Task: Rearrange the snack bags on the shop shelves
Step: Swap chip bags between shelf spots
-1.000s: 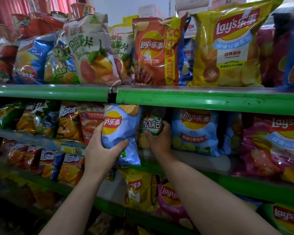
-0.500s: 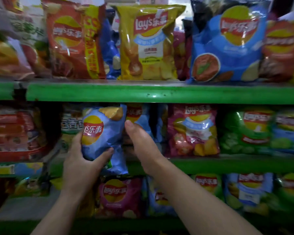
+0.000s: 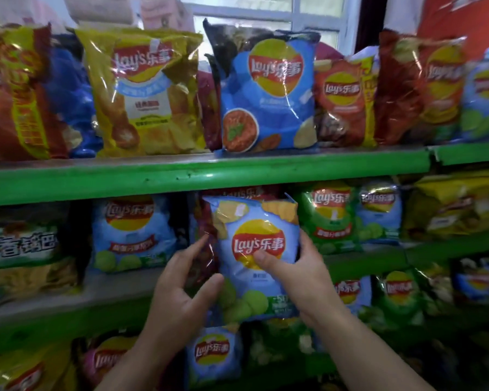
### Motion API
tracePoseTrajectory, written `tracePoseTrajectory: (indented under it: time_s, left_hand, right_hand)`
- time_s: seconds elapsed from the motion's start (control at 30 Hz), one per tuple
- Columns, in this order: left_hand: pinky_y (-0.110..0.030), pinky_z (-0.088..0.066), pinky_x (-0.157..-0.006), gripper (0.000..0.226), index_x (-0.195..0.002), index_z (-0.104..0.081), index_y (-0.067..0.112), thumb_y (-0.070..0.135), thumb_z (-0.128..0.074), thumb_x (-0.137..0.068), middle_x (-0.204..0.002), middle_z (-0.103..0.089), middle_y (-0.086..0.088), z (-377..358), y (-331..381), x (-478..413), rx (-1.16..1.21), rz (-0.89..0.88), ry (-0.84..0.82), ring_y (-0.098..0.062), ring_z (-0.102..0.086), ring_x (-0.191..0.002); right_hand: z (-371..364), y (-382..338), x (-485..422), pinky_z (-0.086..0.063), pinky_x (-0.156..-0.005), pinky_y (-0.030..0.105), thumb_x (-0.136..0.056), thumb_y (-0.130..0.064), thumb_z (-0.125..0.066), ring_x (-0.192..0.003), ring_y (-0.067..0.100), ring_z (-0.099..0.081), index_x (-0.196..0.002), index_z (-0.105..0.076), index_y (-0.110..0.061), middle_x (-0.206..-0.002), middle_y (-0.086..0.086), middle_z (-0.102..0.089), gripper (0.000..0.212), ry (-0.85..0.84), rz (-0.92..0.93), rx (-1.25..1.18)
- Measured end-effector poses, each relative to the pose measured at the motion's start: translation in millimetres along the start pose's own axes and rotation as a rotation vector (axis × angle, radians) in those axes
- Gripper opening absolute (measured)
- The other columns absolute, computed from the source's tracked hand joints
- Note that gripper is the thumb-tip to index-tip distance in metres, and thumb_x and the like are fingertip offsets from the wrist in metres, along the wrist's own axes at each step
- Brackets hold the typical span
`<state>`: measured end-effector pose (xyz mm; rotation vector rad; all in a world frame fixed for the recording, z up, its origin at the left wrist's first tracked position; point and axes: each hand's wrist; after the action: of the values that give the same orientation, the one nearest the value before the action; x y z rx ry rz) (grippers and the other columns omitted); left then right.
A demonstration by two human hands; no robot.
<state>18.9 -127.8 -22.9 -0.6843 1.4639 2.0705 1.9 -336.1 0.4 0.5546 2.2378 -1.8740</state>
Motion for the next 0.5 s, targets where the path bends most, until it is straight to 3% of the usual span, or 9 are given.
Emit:
tracePoseTrajectory:
  time_s: [0.1, 0.23, 0.37, 0.43, 0.5]
  left_hand:
    - [-0.044, -0.052, -0.095, 0.056, -0.122, -0.05, 0.058, 0.064, -0.063, -0.069, -0.126, -0.061, 0.015, -19, 4, -8, 0.053, 0.063, 0.007, -0.006, -0.059, -0.114]
    - [-0.04, -0.05, -0.098, 0.058, -0.122, -0.051, 0.059, 0.069, -0.064, -0.066, -0.128, -0.059, 0.017, -47, 16, -14, 0.095, 0.105, -0.032, -0.001, -0.058, -0.115]
    - [-0.041, -0.052, -0.094, 0.04, -0.117, -0.059, 0.045, 0.052, -0.061, -0.078, -0.117, -0.066, 0.01, -62, 16, -17, 0.189, 0.167, -0.031, -0.008, -0.063, -0.107]
    - [-0.033, -0.053, -0.087, 0.032, -0.112, -0.063, 0.038, 0.045, -0.061, -0.081, -0.105, -0.068, 0.013, -65, 10, -15, 0.194, 0.191, 0.003, -0.006, -0.064, -0.098]
    - [-0.014, -0.049, -0.074, 0.02, -0.104, -0.062, 0.045, 0.047, -0.067, -0.085, -0.097, -0.066, 0.018, -65, 3, -12, 0.128, 0.183, 0.009, 0.002, -0.062, -0.089]
  right_hand:
    - [30, -4, 3, -0.061, -0.068, 0.033, -0.06, -0.031, -0.092, -0.09, 0.02, -0.074, -0.112, -0.064, -0.038, -0.103, -0.002, -0.075, 0.06, 0.018, -0.003, -0.011]
    - [55, -16, 4, -0.061, -0.068, 0.033, -0.057, -0.038, -0.094, -0.09, 0.019, -0.074, -0.108, -0.063, -0.046, -0.104, -0.004, -0.075, 0.061, 0.047, 0.03, 0.008]
    - [82, -15, 17, -0.061, -0.07, 0.035, -0.057, -0.038, -0.093, -0.092, 0.019, -0.074, -0.112, -0.061, -0.045, -0.107, -0.004, -0.074, 0.064, 0.075, 0.037, 0.056]
    - [99, -6, 25, -0.061, -0.068, 0.033, -0.056, -0.038, -0.092, -0.091, 0.019, -0.074, -0.111, -0.062, -0.045, -0.105, -0.004, -0.075, 0.063, 0.104, 0.016, 0.048]
    - [114, 5, 34, -0.06, -0.067, 0.031, -0.055, -0.037, -0.092, -0.091, 0.019, -0.074, -0.113, -0.062, -0.043, -0.105, -0.003, -0.075, 0.066, 0.137, -0.021, 0.05]
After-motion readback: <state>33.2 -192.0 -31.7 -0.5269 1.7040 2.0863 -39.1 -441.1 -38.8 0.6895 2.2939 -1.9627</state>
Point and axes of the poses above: each hand's wrist, its own x-axis away from the middle knuckle, its own z-axis out of the back of the hand, y = z × x
